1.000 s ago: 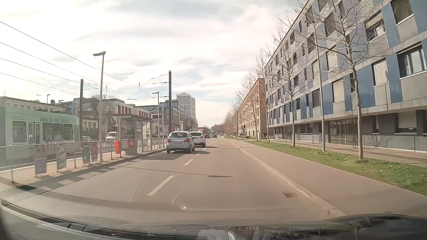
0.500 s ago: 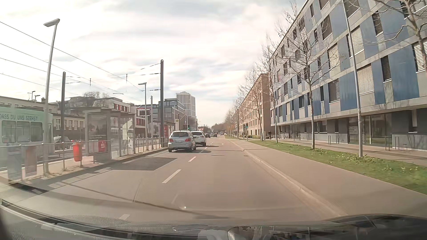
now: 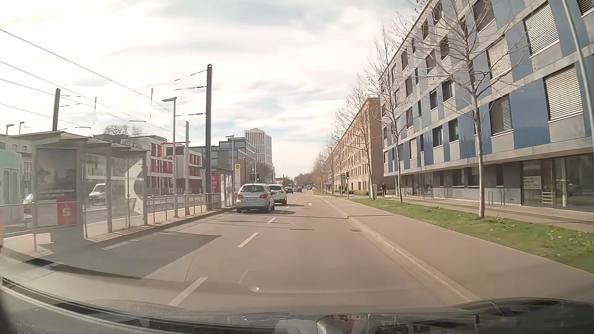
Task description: Follow the waypoints while adhering to traffic rules and regulations
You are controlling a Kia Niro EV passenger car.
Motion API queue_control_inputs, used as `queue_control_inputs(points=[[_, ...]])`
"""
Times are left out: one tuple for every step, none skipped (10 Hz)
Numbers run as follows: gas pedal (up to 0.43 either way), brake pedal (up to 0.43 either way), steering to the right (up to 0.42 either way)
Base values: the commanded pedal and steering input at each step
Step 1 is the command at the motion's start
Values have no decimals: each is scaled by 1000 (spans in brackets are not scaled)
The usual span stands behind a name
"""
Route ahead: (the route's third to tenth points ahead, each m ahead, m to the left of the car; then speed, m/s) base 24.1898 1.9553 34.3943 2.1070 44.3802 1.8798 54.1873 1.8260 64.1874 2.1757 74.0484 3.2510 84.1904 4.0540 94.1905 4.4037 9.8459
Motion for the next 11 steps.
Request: queue_control_inputs(points=[[209,0,-1],[209,0,-1],[209,0,-1],[209,0,-1],[209,0,-1],[209,0,-2],[209,0,-1],[209,0,-1],[209,0,-1],[209,0,-1],[209,0,-1]])
